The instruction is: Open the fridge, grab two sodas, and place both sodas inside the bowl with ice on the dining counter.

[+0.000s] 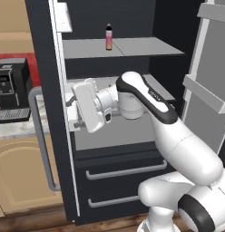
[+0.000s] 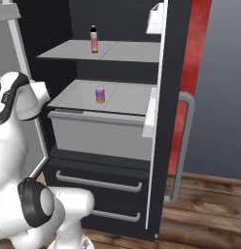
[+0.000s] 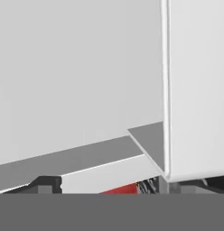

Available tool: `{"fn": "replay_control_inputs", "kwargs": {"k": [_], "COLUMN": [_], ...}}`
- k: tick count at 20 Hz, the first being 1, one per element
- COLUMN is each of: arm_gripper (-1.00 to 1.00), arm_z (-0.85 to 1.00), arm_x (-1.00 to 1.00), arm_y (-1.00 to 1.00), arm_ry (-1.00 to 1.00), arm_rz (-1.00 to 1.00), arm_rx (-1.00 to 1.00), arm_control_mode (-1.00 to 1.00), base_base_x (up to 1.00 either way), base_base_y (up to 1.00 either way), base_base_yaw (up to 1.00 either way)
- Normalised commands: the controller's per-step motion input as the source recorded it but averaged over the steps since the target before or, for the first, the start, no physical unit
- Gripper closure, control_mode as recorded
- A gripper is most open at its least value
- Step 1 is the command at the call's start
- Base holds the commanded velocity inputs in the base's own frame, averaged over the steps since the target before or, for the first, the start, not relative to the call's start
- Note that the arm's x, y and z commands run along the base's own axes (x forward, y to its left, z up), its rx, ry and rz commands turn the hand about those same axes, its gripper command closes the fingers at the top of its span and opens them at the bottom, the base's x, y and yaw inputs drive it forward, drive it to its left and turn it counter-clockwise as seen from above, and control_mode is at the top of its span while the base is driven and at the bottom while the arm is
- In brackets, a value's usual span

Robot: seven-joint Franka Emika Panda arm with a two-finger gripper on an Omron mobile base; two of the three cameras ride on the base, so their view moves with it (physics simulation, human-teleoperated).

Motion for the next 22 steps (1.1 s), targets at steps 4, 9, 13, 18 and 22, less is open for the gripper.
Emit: {"fn": "replay_control_inputs", "kwargs": {"k": [4, 9, 13, 18, 22], "arm_gripper": [-1.0, -1.0, -1.0, -1.0, -1.0], "arm_z": [0.0, 0.0, 0.0, 0.02, 0.1], "arm_x": [0.0, 0.0, -0.01, -0.24, -0.15], "arm_y": [0.54, 0.57, 0.33, -0.37, -0.75], "arm_ry": [0.0, 0.0, -0.01, -0.21, -0.2], "arm_rz": [-0.03, 0.0, -0.02, -0.1, -0.12], "arm_rx": [0.0, -0.02, -0.04, -0.17, -0.18], "arm_control_mode": [-1.0, -1.0, -1.0, -1.0, -1.0], "base_base_x": [0.0, 0.0, 0.0, 0.0, 0.0], "base_base_y": [0.0, 0.0, 0.0, 0.0, 0.0], "base_base_yaw": [0.0, 0.0, 0.0, 0.0, 0.0]}}
